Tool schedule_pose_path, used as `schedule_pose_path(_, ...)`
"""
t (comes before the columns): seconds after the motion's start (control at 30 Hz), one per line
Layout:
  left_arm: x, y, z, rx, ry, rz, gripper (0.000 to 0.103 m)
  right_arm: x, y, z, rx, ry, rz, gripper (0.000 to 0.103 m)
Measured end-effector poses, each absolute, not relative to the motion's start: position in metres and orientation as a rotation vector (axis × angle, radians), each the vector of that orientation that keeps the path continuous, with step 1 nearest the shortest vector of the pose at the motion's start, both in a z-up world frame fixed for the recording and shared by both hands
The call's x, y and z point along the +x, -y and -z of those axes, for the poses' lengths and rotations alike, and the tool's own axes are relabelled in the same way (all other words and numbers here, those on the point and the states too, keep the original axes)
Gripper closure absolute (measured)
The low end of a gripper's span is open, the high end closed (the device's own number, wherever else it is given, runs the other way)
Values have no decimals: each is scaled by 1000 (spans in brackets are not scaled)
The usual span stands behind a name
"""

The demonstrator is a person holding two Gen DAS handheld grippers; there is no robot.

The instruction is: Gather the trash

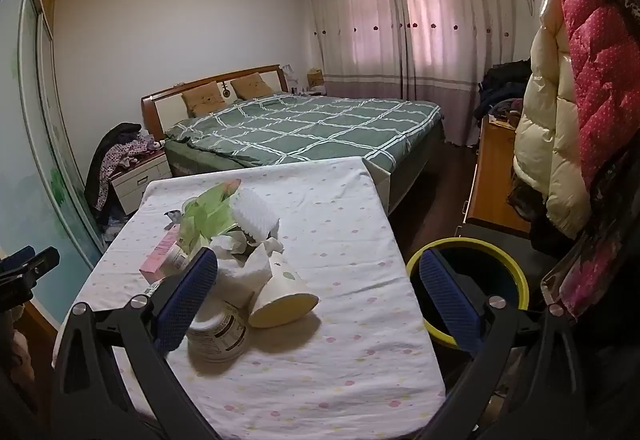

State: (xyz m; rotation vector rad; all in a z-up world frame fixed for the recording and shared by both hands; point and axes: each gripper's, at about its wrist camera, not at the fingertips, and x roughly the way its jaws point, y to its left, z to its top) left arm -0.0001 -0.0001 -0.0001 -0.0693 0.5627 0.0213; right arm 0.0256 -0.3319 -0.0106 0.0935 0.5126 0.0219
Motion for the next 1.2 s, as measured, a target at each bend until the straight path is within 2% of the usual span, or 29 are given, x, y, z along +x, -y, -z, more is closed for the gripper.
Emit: schedule_pose_path(1.2, 2, 6, 9, -67, -595, -1, 4, 32, 329, 17, 117, -525, -30, 6)
